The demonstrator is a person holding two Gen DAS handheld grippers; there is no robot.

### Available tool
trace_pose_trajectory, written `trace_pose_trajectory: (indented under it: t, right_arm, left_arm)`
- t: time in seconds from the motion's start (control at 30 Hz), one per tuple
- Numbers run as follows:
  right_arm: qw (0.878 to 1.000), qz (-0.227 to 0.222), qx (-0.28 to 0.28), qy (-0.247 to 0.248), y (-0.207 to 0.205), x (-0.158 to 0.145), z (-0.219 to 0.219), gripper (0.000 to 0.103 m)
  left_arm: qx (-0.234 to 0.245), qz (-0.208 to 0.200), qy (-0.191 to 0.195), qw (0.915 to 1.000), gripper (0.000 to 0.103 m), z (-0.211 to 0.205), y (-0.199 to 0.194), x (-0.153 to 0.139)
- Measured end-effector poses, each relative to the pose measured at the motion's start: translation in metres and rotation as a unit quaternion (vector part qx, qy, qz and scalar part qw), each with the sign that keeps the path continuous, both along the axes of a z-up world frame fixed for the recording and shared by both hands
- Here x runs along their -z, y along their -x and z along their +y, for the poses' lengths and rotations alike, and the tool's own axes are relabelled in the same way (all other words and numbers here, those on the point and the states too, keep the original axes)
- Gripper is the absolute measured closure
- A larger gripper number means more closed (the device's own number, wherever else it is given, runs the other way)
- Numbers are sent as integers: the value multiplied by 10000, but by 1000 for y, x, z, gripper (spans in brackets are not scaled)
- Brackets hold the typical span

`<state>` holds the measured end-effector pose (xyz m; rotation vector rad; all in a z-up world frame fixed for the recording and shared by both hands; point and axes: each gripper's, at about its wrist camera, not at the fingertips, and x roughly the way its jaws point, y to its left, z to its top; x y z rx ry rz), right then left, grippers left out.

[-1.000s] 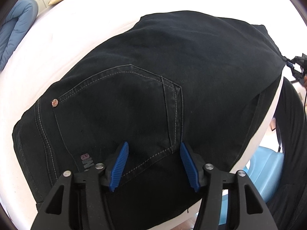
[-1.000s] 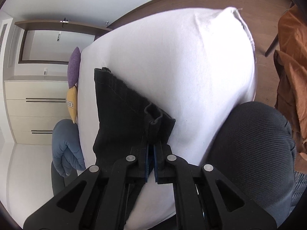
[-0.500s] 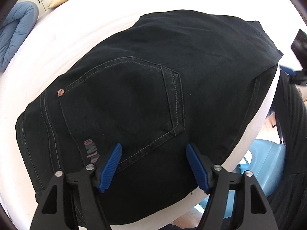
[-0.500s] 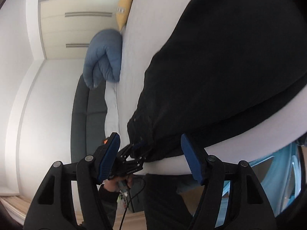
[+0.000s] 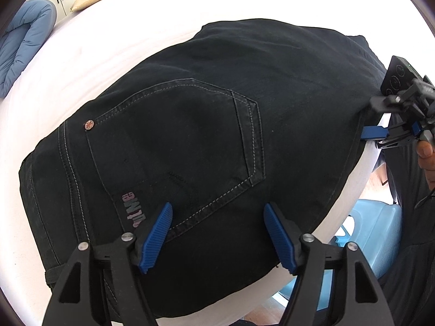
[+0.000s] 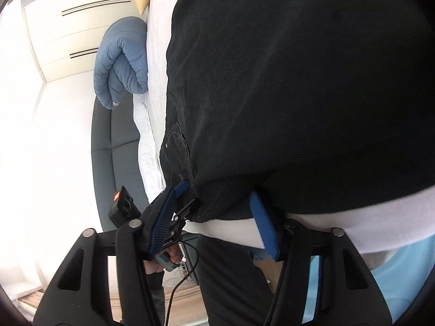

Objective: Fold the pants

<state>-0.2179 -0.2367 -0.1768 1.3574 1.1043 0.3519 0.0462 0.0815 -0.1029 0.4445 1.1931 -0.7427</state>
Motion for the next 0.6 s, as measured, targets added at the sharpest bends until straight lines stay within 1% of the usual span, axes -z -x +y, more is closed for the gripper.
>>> trace_pose_trajectory:
  t: [0.03,0.07,0.1,0.13,0.2,0.27,0.33,0.37,0.43,0.5,0.53,0.57,0.6]
  right_arm:
    - [10000,17,-73,59,-3,1,2,74]
    - [9999,49,-103,119,-4,2,4,83]
    - [9998,68,-112,134,-5,4,2,88]
    - [9997,107,-140,174,-7,5,4,98]
    - [9993,80,-192,315,-12,3,10,100]
    - [9977,-39,-317,595,-15,-7,19,101]
    - [9960,-174,-414,770,-12,-17,22,101]
    - [9952,-244,-491,806,-11,-21,27,101]
    - [9951,-246,-566,769,-9,-22,34,101]
    - [9953,-123,-623,737,-5,-16,37,101]
    - [9952,-1,-609,770,-3,-9,38,101]
    - [9959,112,-548,709,-2,-1,36,101]
    - [9973,165,-481,529,-2,8,33,101]
  left_arm:
    - [0,-6,-11,10000,31,-1,0,0]
    - [7,-10,-19,10000,31,0,1,0]
    - [12,-9,-21,10000,31,-2,1,-1]
    - [21,-4,-15,10000,31,-1,1,-1]
    - [39,-3,-17,10000,31,-3,1,-2]
    - [47,-24,-25,10000,31,-4,1,-1]
    - [55,-48,-40,10000,31,-4,3,-1]
    - [65,-67,-62,9999,31,-4,3,-1]
    - [94,-148,-160,9997,31,-3,6,-2]
    - [81,-236,-265,9993,31,0,7,-3]
    - [50,-228,-244,9994,30,3,7,-3]
    - [16,-212,-213,9995,30,6,6,-3]
    - [-14,-210,-210,9996,30,8,6,-4]
